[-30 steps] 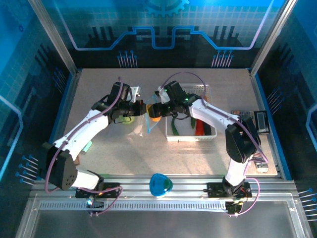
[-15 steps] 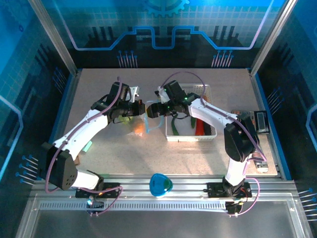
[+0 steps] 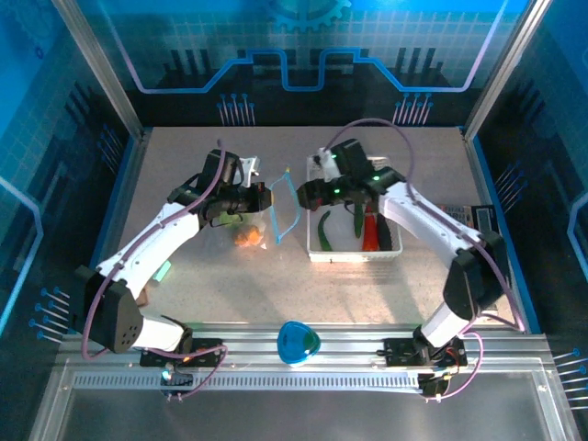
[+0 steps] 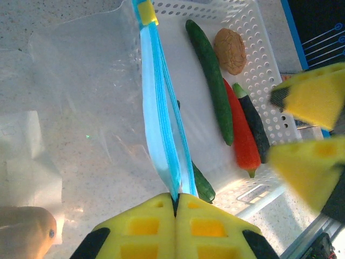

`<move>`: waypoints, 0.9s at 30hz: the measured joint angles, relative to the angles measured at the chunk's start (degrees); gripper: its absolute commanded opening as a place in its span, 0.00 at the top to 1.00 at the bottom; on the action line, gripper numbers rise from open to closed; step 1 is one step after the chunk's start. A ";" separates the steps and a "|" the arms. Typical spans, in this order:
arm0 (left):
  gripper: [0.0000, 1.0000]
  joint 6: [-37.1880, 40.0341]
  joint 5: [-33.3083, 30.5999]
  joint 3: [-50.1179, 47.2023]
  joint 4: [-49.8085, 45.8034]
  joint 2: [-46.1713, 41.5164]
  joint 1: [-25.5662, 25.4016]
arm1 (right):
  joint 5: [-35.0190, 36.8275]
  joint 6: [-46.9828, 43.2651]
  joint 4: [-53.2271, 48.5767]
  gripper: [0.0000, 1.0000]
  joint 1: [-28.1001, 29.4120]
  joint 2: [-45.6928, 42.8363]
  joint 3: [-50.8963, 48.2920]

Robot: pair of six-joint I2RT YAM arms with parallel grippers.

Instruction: Place the food in the zip-top bag and seal the zipper

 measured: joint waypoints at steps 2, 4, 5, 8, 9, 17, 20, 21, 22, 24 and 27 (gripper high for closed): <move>1.00 0.11 -0.07 0.02 -0.07 -0.07 0.00 | 2.25 -0.85 -1.38 0.20 -2.58 -1.99 -1.14; 1.00 0.26 -0.15 0.04 -0.22 -0.11 0.00 | 5.14 -1.60 -3.39 0.19 -4.90 -2.62 -1.68; 1.00 0.39 -0.48 0.13 -0.52 -0.15 0.00 | 6.56 -2.01 -4.37 0.19 -5.75 -2.58 -1.79; 1.00 1.31 -1.62 0.44 -1.33 -0.17 0.00 | 10.43 -3.26 -7.45 0.20 -7.67 -1.88 -2.10; 1.00 1.49 -1.90 0.46 -1.51 -0.17 0.00 | 11.54 -3.63 -8.24 0.21 -8.09 -1.36 -2.10; 1.00 1.73 -2.86 0.46 -2.21 -0.28 0.00 | 15.43 -4.26 -10.62 0.28 -8.63 6.32 -2.12; 1.00 1.73 -2.89 0.46 -2.21 -0.28 0.00 | 16.00 -3.82 -9.88 0.33 -8.83 8.81 -2.12; 1.00 1.73 -2.89 0.46 -2.21 -0.28 0.00 | 16.31 -3.69 -9.33 0.33 -8.92 9.51 -2.10; 1.00 1.73 -2.89 0.46 -2.21 -0.28 0.00 | 16.55 -3.61 -8.81 0.34 -9.03 10.10 -2.10; 1.00 1.73 -2.89 0.46 -2.21 -0.28 0.00 | 17.03 -3.37 -7.72 0.34 -9.35 11.47 -1.90; 1.00 1.73 -2.89 0.46 -2.21 -0.28 0.00 | 17.38 -3.34 -7.23 0.36 -10.12 14.53 0.09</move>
